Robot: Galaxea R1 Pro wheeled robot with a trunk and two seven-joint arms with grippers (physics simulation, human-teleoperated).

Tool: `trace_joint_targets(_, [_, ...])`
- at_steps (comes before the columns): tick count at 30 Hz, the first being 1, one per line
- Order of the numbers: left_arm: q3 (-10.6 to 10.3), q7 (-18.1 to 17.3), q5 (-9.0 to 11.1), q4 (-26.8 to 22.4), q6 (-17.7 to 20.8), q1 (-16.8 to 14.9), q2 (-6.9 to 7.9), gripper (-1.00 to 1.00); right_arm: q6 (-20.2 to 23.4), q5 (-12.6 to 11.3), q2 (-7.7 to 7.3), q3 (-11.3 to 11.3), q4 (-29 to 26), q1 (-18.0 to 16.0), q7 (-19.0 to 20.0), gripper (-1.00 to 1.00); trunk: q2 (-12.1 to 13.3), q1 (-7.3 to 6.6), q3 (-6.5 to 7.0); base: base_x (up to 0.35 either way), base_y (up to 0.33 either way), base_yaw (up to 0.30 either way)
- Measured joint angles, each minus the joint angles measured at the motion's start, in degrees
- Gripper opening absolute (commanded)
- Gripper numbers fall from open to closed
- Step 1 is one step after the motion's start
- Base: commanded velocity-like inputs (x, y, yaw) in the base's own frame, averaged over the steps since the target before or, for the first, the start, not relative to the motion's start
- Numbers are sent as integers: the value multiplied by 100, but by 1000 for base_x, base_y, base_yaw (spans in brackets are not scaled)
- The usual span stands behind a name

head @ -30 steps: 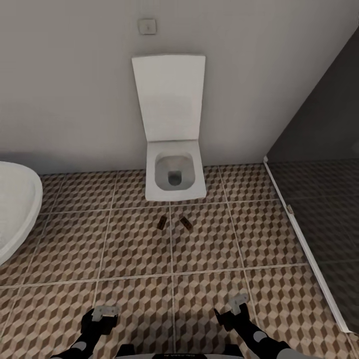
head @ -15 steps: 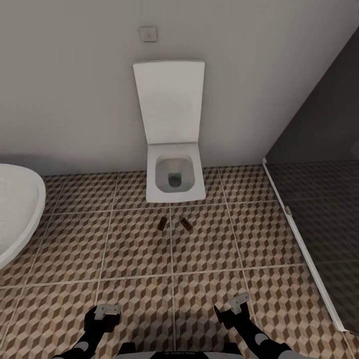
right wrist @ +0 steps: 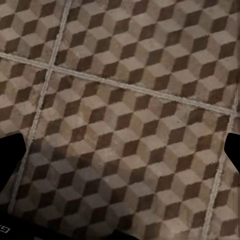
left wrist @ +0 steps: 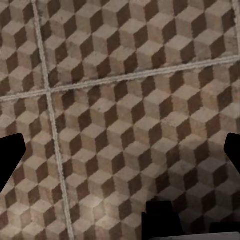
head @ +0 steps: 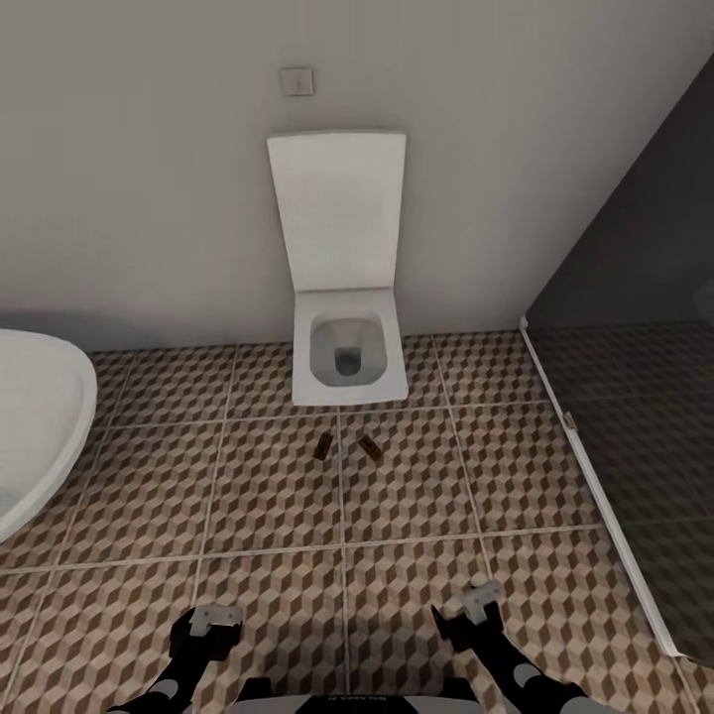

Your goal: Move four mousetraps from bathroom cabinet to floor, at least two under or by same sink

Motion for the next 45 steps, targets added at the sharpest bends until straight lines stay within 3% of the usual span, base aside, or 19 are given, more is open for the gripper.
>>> trace_joint_targets(45, [-5,-1,-8,2,0,3,-10,100,-13,0,-55,2,-4,45,0,100,1806,-989,808,0,0,0])
